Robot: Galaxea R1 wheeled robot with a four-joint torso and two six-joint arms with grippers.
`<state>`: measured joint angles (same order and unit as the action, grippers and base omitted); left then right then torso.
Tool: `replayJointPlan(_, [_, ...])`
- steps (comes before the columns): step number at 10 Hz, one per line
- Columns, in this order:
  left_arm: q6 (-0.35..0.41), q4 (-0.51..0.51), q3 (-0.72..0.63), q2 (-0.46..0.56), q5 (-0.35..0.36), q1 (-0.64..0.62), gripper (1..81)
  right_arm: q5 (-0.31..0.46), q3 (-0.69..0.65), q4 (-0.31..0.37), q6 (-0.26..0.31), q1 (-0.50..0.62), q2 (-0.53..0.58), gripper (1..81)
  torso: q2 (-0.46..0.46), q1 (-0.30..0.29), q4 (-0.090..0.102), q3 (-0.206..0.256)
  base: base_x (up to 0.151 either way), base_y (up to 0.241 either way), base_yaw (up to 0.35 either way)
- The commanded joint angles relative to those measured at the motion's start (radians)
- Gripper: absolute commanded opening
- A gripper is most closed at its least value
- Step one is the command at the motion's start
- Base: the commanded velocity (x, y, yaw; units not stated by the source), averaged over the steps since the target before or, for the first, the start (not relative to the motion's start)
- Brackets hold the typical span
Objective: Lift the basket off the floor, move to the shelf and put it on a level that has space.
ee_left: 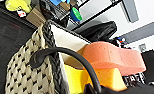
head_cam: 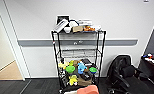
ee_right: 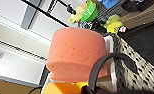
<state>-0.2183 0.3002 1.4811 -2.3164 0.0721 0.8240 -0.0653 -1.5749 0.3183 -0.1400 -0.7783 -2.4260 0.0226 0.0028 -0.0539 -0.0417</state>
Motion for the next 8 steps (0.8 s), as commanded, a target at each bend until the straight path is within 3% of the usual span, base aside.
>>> replayJointPlan(1, [-0.007,0.002,-0.041,-0.002,-0.008,-0.13,1.0,0.025,0.058,0.002,-0.007,0.132,-0.003,1.0,0.0,0.0,0.0,0.0,0.0,0.0,0.0])
replayJointPlan(3, [-0.007,0.0,-0.047,0.0,-0.008,-0.13,1.0,0.025,0.058,0.002,-0.007,0.133,-0.003,1.0,0.0,0.0,0.0,0.008,0.046,0.0,0.0])
replayJointPlan(8, [-0.007,0.0,-0.09,0.018,0.006,-0.141,1.0,0.025,0.067,0.002,-0.007,0.138,-0.003,1.0,0.001,-0.002,0.0,0.007,0.14,0.0,0.0])
